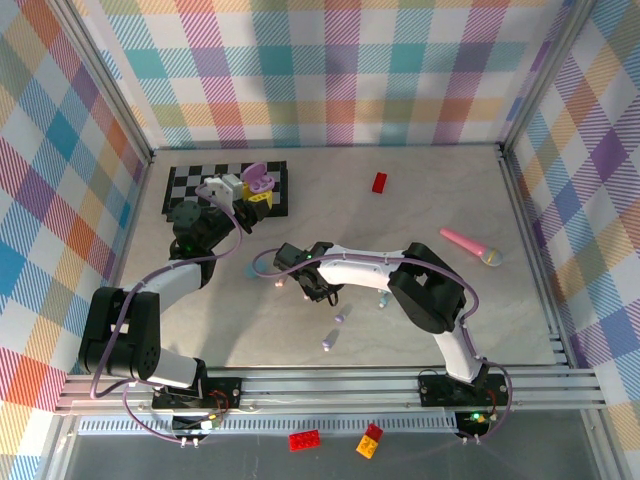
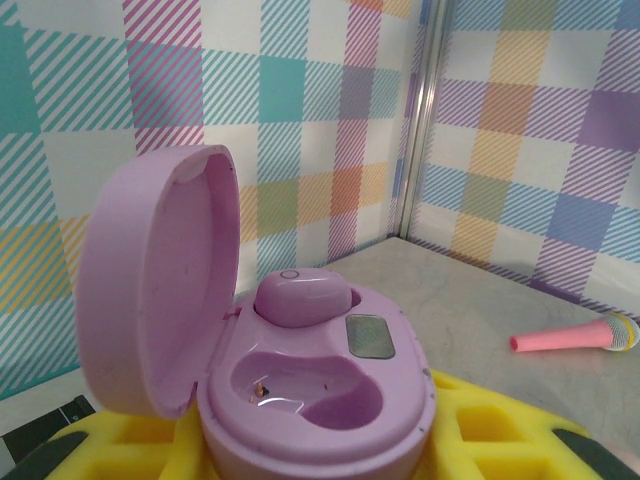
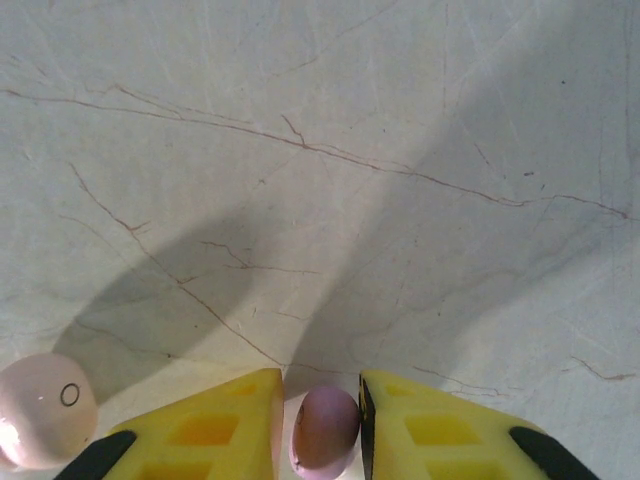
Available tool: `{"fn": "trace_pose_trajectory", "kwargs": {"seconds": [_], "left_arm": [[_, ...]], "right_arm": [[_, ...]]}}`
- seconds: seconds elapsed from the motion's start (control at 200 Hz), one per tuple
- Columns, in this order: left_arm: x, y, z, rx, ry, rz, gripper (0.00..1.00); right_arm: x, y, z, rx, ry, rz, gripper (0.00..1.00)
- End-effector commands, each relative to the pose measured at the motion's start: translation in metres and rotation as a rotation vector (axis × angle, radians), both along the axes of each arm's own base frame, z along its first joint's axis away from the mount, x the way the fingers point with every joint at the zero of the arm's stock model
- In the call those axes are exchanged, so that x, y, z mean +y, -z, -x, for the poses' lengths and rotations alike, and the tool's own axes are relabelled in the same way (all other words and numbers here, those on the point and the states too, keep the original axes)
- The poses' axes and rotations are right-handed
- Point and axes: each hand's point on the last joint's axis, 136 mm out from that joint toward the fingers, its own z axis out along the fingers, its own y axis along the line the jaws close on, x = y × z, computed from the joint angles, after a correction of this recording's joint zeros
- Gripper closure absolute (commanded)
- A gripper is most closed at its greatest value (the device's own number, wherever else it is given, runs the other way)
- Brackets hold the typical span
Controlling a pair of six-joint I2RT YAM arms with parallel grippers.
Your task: Insert wireless bluetooth earbuds into charging case
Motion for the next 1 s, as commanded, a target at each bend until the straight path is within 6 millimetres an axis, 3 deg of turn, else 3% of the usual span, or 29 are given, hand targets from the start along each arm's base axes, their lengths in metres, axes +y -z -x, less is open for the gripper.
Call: {"fn": "trace_pose_trajectory", "kwargs": {"seconds": [0.0,0.18,0.555,0.85,0.995], "left_arm": [[0.001,-0.018,0.0,-0.061,0.01,0.01,0.62],[0.001,-0.02,0.0,-0.064,0.011,0.012,0.62],[0.0,-0.021,0.001,-0.068,0.015,0.012,0.62],[-0.002,-0.022,0.005,-0.107,0.03,0.015,0.62],[-0.004,-0.018,0.002,-0.08,0.034,0.013,0.62]], "right_arm": [[-0.001,0.0,-0.001,0.001,-0.009,0.036,0.72],[-0.006,0.0,0.0,0.004,0.005,0.053,0.7],[-0.003,0.005,0.004,0.035,0.006,0.043,0.78],[0.0,-0.007,-0.001,-0.005,0.011,-0.026,0.84],[0.008,-0.024,-0.005,-0.025,-0.011,-0.154,0.84]]}}
